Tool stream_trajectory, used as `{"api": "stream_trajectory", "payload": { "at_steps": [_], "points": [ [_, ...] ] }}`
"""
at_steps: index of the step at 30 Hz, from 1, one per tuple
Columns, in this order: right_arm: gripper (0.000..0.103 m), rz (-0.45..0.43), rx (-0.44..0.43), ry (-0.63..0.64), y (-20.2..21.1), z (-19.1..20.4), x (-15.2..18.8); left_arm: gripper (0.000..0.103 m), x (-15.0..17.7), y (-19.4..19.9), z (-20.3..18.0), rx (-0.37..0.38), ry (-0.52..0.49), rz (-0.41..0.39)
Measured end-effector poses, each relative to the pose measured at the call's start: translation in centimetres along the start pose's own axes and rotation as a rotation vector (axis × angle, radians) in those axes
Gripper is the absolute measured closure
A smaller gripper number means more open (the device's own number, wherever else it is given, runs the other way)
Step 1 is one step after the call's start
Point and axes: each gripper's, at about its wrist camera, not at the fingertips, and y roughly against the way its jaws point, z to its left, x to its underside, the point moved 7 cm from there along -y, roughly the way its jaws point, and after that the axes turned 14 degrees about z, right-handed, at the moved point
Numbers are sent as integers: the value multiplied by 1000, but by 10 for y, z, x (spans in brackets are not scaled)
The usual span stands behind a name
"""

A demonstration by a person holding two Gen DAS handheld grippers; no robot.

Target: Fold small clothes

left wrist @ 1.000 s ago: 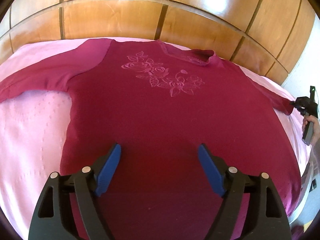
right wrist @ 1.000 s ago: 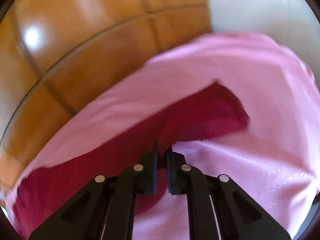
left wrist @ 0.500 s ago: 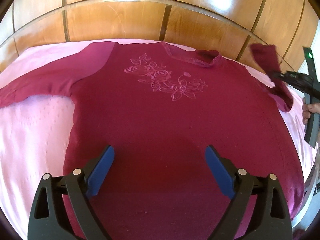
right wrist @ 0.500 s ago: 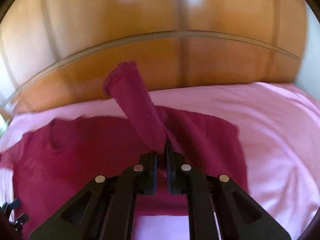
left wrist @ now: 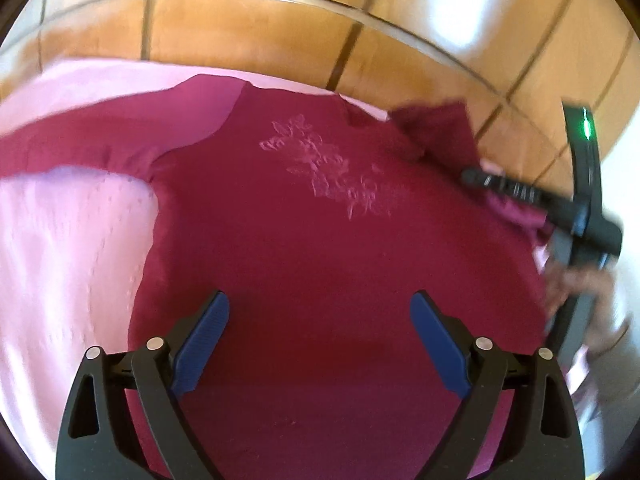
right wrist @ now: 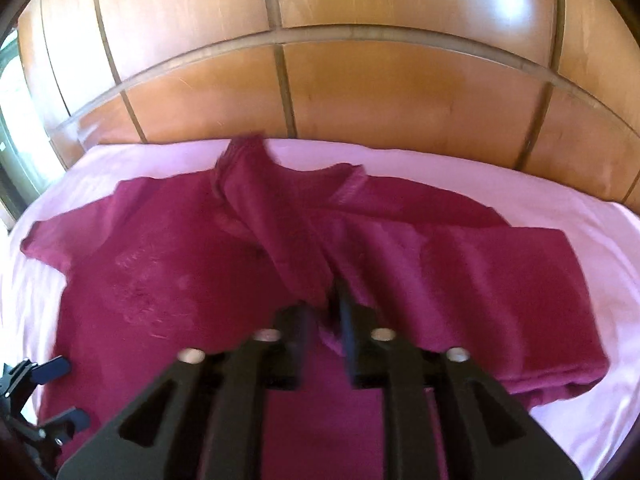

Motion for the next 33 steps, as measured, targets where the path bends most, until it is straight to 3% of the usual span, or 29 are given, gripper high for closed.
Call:
{"api": "stream_trajectory", "payload": {
  "at_steps": [3, 8, 10, 12, 15, 20, 22, 25, 26, 33],
  "points": [
    [58, -33, -46, -17, 12, 3, 2, 18, -11, 6, -2, 49, 7, -4],
    [41, -79, -135, -78, 46, -10, 27, 19, -36, 4, -10, 173, 56, 1],
    [38, -88, -149, -104, 56, -19, 40, 25, -49, 0, -18, 207, 66, 4],
    [33, -94, -164, -149, 65, -35, 55, 34, -64, -10, -28, 212, 65, 15],
    [24, -104, -200, -252, 77, -67, 72, 34, -87, -29, -45, 229, 60, 42],
    [18, -138, -258, -440, 87, -123, 91, 34, -121, -68, -69, 179, 47, 101],
    [17, -152, -288, -496, 90, -139, 95, 48, -131, -85, -77, 162, 47, 133],
    [15, -162, -322, -551, 91, -154, 98, 78, -141, -104, -85, 148, 47, 169],
    [15, -166, -331, -564, 91, -157, 99, 95, -145, -107, -86, 151, 51, 172],
    [17, -262, -453, -662, 106, -179, 92, 96, -169, -41, -70, 217, 50, -4]
  ]
}}
